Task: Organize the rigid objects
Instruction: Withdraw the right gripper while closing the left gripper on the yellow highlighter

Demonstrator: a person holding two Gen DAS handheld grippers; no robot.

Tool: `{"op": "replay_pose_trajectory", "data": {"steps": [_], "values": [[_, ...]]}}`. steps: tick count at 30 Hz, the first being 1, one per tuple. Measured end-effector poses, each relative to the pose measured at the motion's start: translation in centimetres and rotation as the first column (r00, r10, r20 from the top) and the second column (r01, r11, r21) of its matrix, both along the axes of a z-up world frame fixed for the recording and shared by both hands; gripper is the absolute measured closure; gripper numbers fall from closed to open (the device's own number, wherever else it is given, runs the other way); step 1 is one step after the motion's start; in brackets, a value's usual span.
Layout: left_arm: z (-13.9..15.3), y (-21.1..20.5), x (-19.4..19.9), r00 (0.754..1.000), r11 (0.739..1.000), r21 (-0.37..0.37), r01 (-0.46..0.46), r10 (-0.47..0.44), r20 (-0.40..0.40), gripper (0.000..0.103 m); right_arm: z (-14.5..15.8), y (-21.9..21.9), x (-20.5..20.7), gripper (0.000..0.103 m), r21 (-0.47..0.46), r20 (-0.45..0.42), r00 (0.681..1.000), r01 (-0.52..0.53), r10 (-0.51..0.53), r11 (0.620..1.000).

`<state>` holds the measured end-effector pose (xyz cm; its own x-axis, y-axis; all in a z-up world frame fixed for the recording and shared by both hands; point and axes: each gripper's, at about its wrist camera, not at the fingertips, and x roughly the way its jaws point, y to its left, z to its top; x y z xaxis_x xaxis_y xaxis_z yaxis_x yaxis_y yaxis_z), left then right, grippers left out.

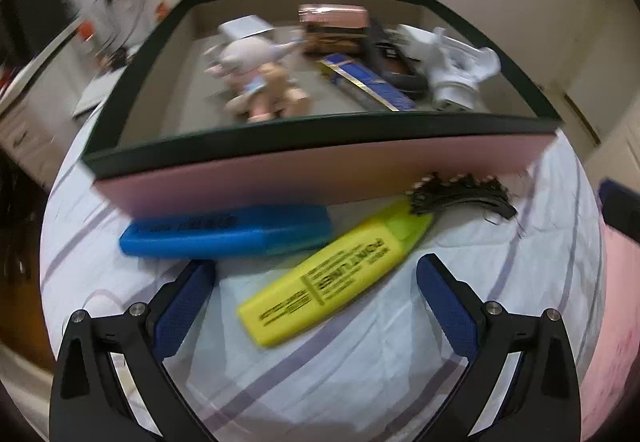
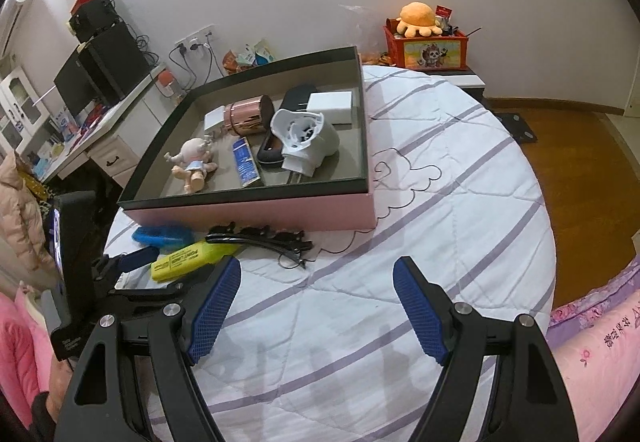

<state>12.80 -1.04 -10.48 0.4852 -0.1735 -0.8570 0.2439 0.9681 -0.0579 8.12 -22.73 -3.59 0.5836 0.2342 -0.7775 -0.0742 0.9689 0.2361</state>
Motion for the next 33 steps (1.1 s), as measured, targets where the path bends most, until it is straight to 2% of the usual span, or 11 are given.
{"op": "replay_pose_trajectory", "data": {"steps": [6, 10, 11, 12, 15, 17, 20, 23, 27, 30, 33], "values": [[0.2, -1.8, -1.1, 0.99, 0.99, 0.016, 0.138, -0.138, -0.001, 0.005, -0.3, -0.1, 0.5, 0.023, 0.002, -0.009, 1.0, 0.0, 0.0, 1.0], [0.4, -2.2, -1.0, 0.988, 0.988, 0.007, 0.152, -0.152, 0.005, 0.011, -0.3, 0.3, 0.6, 0.023, 0.003, -0.012, 1.0, -0.011, 0.011, 1.0], [0.5, -2.1, -0.9, 0.988, 0.988, -0.002, 0.152, -0.152, 0.005, 0.016, -0.3, 0.4, 0.5, 0.023, 0.003, -0.011, 1.0, -0.013, 0.013, 1.0], [0.7, -2.1, -0.9, 0.988, 0.988, 0.001, 0.151, -0.151, 0.012, 0.03, -0.3, 0.4, 0.5, 0.023, 0.003, -0.009, 1.0, -0.015, 0.015, 1.0], [1.0, -1.9, -0.5, 0.989, 0.989, -0.015, 0.147, -0.147, 0.019, 0.051, -0.2, 0.5, 0.5, 0.023, 0.003, -0.005, 1.0, -0.015, 0.015, 1.0], [1.0, -1.6, -0.1, 0.989, 0.989, -0.032, 0.146, -0.145, 0.026, 0.059, 0.0, 0.5, 0.4, 0.023, 0.005, -0.003, 1.0, -0.014, 0.014, 1.0], [1.0, -1.6, -0.3, 0.99, 0.989, -0.038, 0.141, -0.14, 0.033, 0.062, 0.1, 0.5, 0.3, 0.023, 0.005, 0.001, 1.0, -0.014, 0.014, 1.0], [1.1, -1.9, -1.0, 0.989, 0.988, -0.045, 0.147, -0.146, 0.033, 0.073, 0.2, 0.5, 0.3, 0.023, 0.003, 0.002, 1.0, -0.012, 0.012, 1.0], [1.0, -2.1, -1.6, 0.987, 0.986, -0.047, 0.16, -0.158, 0.042, 0.075, 0.3, 0.1, 0.2, 0.023, 0.006, 0.005, 1.0, -0.003, 0.003, 1.0], [0.9, -2.3, -1.0, 0.988, 0.988, -0.055, 0.145, -0.142, 0.053, 0.071, 0.1, -0.2, 0.3, 0.023, 0.012, 0.0, 1.0, 0.006, -0.006, 1.0], [1.0, -2.9, -1.1, 0.989, 0.989, -0.053, 0.139, -0.136, 0.053, 0.076, 0.0, -0.1, 0.2, 0.023, 0.013, -0.001, 1.0, 0.004, -0.004, 1.0]]}}
